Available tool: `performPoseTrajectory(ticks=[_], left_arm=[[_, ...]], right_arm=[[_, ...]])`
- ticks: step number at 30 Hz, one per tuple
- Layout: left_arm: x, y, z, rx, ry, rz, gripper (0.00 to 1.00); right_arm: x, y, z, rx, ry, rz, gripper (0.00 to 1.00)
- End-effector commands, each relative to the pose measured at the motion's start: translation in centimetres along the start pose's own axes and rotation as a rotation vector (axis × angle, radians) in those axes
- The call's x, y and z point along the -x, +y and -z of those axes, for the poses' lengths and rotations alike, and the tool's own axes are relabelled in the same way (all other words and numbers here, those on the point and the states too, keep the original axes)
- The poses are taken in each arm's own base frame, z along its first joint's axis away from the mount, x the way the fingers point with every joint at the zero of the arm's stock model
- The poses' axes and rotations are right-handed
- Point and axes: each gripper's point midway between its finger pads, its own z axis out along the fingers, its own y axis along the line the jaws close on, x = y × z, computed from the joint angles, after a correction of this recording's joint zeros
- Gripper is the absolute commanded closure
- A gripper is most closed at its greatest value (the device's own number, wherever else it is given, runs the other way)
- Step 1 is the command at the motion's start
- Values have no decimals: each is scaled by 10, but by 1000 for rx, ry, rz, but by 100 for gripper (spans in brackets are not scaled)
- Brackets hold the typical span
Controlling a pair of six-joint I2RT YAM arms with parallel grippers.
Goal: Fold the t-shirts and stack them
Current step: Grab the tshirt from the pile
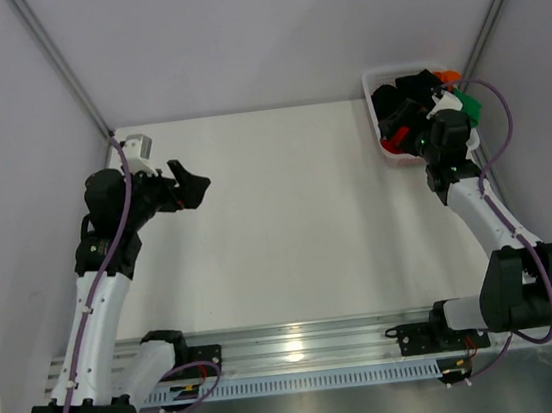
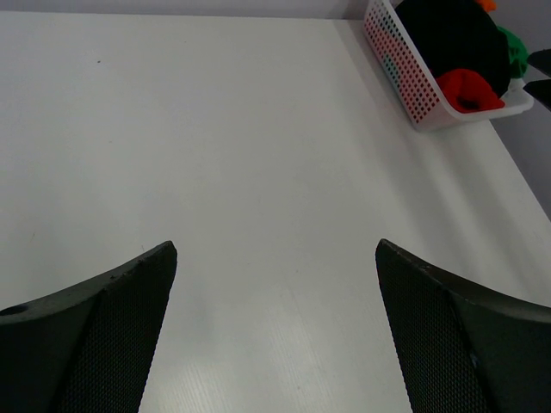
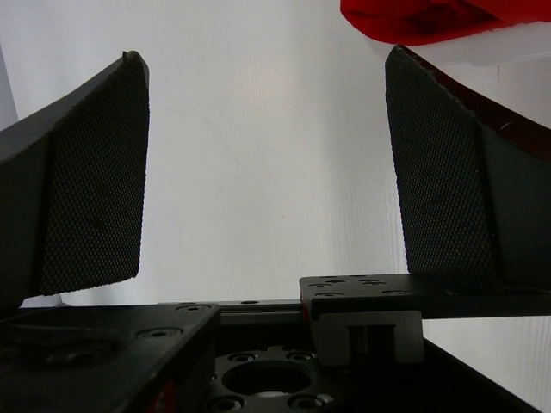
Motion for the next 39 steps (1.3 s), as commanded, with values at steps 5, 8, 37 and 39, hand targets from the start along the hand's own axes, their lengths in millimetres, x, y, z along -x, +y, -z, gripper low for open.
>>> performPoseTrajectory(ticks=[5, 8, 37, 39], left_arm=[[12, 8, 3, 43, -61, -53, 0], [17, 12, 5, 70, -105, -43, 0], [40, 34, 14, 209, -216, -117, 1], [39, 32, 13, 191, -211, -123, 1]], right_arm=[[31, 4, -8, -42, -60, -31, 1], [37, 3, -17, -57, -54, -40, 1], [102, -69, -4, -242, -51, 234, 1], [87, -61, -9, -251, -6, 322, 0]])
